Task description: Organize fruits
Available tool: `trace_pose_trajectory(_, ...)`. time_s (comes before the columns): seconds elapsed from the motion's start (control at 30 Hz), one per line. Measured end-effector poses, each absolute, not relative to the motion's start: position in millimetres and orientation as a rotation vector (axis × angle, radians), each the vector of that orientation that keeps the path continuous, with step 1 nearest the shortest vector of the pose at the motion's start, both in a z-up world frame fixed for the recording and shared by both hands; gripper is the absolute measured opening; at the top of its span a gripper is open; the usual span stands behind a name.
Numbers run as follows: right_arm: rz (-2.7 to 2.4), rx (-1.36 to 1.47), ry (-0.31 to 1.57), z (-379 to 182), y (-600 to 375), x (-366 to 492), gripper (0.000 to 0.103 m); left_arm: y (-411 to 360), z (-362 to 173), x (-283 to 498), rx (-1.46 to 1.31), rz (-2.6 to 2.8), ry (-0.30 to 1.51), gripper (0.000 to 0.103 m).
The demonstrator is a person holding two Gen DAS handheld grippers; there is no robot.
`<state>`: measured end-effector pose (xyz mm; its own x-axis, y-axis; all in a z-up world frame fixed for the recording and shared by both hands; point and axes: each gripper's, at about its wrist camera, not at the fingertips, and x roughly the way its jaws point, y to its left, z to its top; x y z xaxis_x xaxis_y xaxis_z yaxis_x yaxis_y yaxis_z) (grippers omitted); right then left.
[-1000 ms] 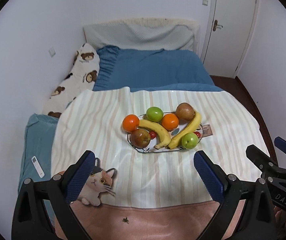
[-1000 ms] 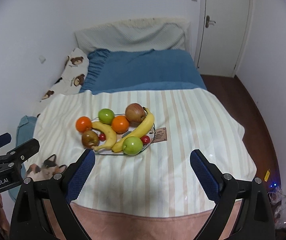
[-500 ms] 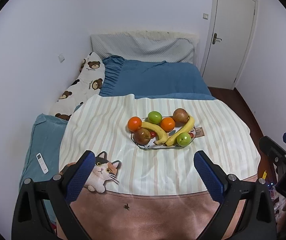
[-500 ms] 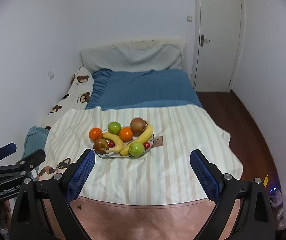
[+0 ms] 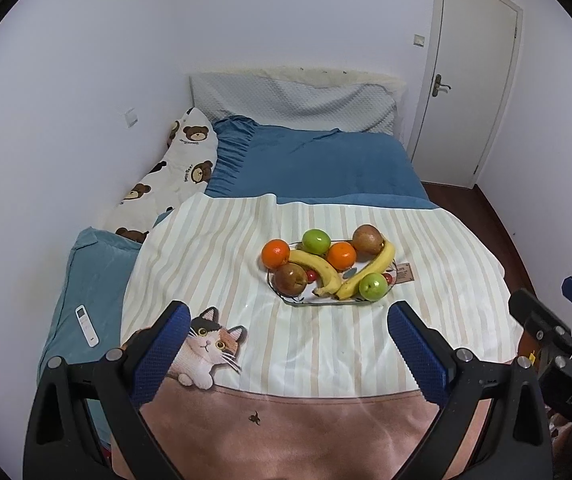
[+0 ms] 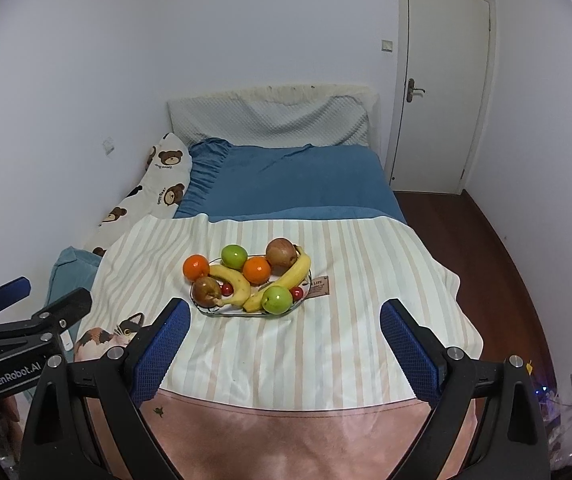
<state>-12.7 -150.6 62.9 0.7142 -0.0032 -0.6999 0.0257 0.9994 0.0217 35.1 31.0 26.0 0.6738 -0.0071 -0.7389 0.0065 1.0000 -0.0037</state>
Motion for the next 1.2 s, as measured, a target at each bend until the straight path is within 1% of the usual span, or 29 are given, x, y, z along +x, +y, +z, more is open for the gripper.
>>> trace_pose_trajectory(0.1,-0.011,0.038,0.793,52.3,-150.8,-2.7,0.101,28.1,18.8,44.5,0.006,0.001,0.832,0.101)
trace_pose_trajectory(0.13,-0.010,0.039,0.795,49.0,-150.6,0.5,0.101,27.3,17.0,47.1,0.005,0.006,0.830,0.103)
trace_pose_trajectory(0.3,-0.028,0.029,0.785,35.1,-150.4,20.2,0.102,24.6,5.4,63.8,0.002,0.028,0.821,0.103)
trace_pose_trajectory(0.7,-0.046,0.046,0.811,-4.6,-150.9,73.7,0.103,23.9,-31.5,103.5,0.016,0.067,0.868,0.103)
trace_pose_trajectory(0.9,-0.050,0.038,0.839,-21.6,-149.5,90.7,0.103,25.3,-41.4,116.5,0.007,0.078,0.888,0.103)
trace_pose_trajectory(1.2,-0.055,0.028,0.857,-31.1,-150.3,98.8,0.103,24.7,-46.2,123.0,0.006,0.074,0.896,0.103)
